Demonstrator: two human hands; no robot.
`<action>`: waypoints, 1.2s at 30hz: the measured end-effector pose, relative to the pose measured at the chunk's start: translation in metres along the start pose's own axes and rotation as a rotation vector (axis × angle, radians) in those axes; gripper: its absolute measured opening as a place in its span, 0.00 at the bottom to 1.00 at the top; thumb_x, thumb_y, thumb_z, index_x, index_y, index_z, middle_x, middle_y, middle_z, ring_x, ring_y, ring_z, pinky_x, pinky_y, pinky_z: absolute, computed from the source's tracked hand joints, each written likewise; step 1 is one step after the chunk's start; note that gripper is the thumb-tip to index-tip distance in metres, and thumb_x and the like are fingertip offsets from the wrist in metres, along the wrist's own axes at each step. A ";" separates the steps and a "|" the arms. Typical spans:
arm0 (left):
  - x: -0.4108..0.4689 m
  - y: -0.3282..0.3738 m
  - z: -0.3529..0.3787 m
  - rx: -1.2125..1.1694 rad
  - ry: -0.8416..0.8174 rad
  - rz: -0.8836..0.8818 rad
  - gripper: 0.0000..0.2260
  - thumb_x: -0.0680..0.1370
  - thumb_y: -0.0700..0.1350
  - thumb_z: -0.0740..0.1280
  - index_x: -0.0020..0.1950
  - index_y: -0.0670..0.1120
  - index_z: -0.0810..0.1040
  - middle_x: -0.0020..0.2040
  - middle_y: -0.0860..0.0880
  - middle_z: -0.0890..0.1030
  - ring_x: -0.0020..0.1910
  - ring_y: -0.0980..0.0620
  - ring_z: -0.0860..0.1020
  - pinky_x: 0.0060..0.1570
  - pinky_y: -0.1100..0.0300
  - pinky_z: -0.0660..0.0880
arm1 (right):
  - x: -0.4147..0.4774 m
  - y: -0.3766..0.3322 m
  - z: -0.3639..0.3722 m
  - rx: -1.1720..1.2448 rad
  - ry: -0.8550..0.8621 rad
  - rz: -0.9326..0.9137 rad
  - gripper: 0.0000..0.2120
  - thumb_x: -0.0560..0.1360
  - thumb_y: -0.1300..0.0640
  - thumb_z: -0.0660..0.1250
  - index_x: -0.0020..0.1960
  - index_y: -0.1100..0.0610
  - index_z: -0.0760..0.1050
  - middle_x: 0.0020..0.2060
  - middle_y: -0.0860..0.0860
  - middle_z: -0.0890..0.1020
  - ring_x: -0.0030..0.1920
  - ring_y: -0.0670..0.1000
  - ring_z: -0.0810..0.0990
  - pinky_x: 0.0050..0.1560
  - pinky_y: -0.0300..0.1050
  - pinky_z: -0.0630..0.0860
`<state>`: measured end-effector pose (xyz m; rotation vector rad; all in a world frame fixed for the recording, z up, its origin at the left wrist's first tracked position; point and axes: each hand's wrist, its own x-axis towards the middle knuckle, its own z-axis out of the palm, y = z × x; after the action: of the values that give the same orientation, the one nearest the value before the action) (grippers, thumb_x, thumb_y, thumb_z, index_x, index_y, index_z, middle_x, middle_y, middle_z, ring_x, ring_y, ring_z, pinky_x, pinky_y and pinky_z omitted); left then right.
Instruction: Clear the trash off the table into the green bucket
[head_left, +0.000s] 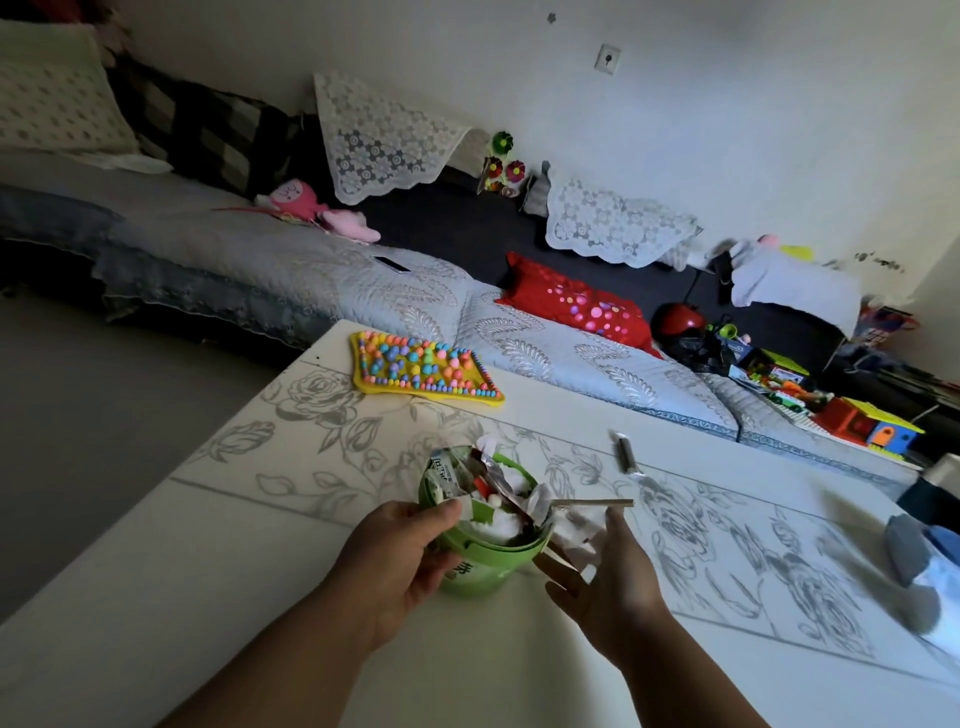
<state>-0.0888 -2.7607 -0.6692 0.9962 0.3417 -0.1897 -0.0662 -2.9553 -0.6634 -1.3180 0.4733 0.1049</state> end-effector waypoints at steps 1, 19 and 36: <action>0.001 -0.001 0.000 0.002 0.002 0.001 0.09 0.72 0.44 0.73 0.47 0.40 0.78 0.33 0.47 0.80 0.29 0.52 0.79 0.21 0.66 0.72 | 0.001 0.001 0.000 -0.002 0.002 0.008 0.24 0.78 0.36 0.51 0.54 0.53 0.76 0.51 0.55 0.82 0.49 0.58 0.82 0.54 0.52 0.69; -0.002 -0.006 -0.001 0.167 0.086 0.083 0.14 0.73 0.54 0.71 0.51 0.46 0.75 0.48 0.46 0.83 0.32 0.53 0.81 0.24 0.66 0.71 | 0.001 0.001 -0.020 0.004 -0.041 0.035 0.32 0.76 0.31 0.46 0.64 0.51 0.71 0.55 0.54 0.81 0.52 0.56 0.81 0.58 0.53 0.66; -0.010 -0.009 -0.017 0.550 0.138 0.282 0.16 0.71 0.60 0.69 0.50 0.50 0.77 0.47 0.50 0.83 0.42 0.51 0.82 0.42 0.55 0.75 | -0.016 0.008 -0.021 -0.482 0.037 -0.159 0.08 0.78 0.50 0.62 0.49 0.52 0.78 0.47 0.51 0.82 0.47 0.53 0.83 0.42 0.44 0.71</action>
<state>-0.1037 -2.7505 -0.6811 1.5924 0.2750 0.0484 -0.0890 -2.9703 -0.6679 -1.8278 0.3846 0.0642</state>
